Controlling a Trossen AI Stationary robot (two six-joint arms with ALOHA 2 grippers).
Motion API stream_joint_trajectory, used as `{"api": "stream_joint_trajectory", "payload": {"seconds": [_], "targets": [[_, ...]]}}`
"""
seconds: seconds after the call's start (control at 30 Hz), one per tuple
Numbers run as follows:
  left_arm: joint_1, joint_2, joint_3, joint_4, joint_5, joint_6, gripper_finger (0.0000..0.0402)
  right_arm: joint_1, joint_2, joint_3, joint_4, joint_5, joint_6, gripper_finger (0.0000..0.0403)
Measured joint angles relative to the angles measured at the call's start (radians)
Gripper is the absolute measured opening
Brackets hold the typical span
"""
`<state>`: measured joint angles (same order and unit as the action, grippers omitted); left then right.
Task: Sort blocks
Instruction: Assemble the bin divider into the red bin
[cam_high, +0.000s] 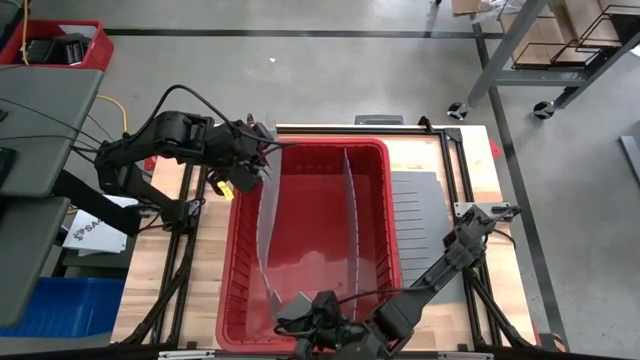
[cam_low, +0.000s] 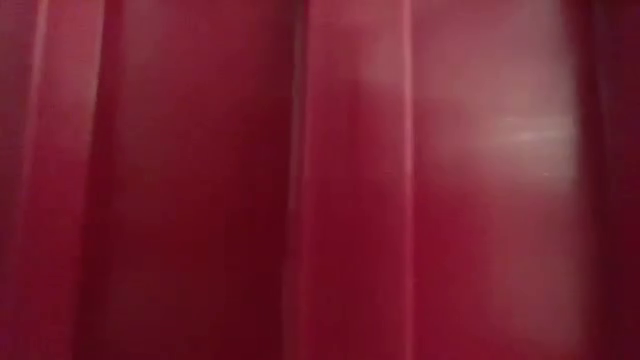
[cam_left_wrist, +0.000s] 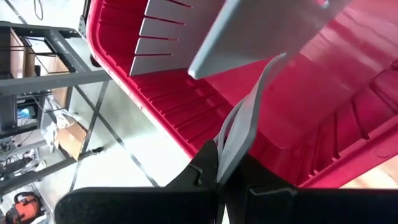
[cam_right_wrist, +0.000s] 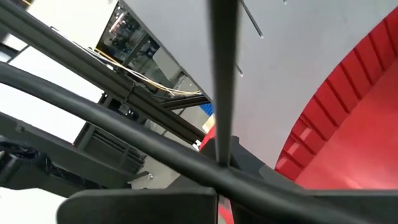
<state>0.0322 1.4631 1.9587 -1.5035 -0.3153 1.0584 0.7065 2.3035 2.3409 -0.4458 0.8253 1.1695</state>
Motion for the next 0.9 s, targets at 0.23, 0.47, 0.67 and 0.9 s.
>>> {"api": "stream_joint_trajectory", "payload": {"seconds": [0.23, 0.47, 0.67, 0.9], "targets": [[0.000, 0.000, 0.000, 0.002, 0.004, -0.006, 0.0000, 0.001, 0.002, 0.000, 0.001, -0.001, 0.067, 0.0000], [0.000, 0.016, 0.000, 0.002, 0.034, -0.014, 0.0000, 0.003, 0.002, 0.000, -0.031, -0.021, 0.088, 0.0000], [0.000, 0.026, 0.000, -0.002, 0.047, -0.014, 0.0000, 0.008, 0.008, 0.000, -0.077, -0.042, 0.148, 0.0000], [0.000, 0.026, 0.000, 0.007, 0.047, -0.010, 0.0000, 0.019, 0.008, 0.000, -0.107, -0.029, 0.161, 0.0000]]}}
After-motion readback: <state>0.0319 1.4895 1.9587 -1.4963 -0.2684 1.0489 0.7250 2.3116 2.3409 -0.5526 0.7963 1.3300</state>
